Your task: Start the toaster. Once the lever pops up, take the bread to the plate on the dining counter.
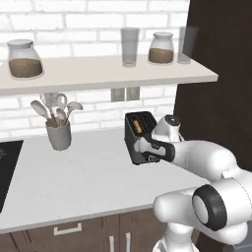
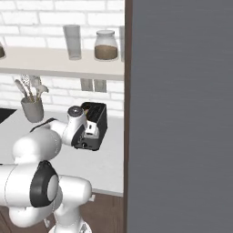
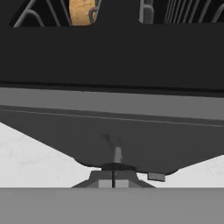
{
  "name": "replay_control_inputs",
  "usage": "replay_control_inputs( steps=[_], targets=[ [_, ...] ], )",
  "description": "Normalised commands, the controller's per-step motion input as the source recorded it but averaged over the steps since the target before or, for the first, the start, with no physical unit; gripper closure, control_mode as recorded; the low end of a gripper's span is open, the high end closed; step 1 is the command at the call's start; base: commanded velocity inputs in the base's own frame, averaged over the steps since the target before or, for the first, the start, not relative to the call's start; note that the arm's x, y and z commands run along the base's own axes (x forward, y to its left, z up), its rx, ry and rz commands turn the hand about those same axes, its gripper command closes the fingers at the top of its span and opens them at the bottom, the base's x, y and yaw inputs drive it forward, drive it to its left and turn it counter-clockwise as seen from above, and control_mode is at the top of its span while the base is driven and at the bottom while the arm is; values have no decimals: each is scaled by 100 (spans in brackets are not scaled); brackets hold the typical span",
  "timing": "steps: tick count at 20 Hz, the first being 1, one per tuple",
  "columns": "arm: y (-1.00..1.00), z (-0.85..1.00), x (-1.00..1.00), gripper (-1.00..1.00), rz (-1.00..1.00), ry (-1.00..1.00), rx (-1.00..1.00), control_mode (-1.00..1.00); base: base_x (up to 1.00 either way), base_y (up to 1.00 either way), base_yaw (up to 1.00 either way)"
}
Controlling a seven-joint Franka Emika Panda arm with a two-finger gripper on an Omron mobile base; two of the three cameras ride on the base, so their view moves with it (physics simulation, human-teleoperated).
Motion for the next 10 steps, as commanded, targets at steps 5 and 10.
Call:
replay_control_inputs(
  steps=[5, 10],
  targets=[
    [14, -93, 3, 100, 3, 0, 0, -100, 0, 0, 0],
    [16, -71, 0, 100, 0, -1, 0, -100, 0, 0, 0]
  ],
)
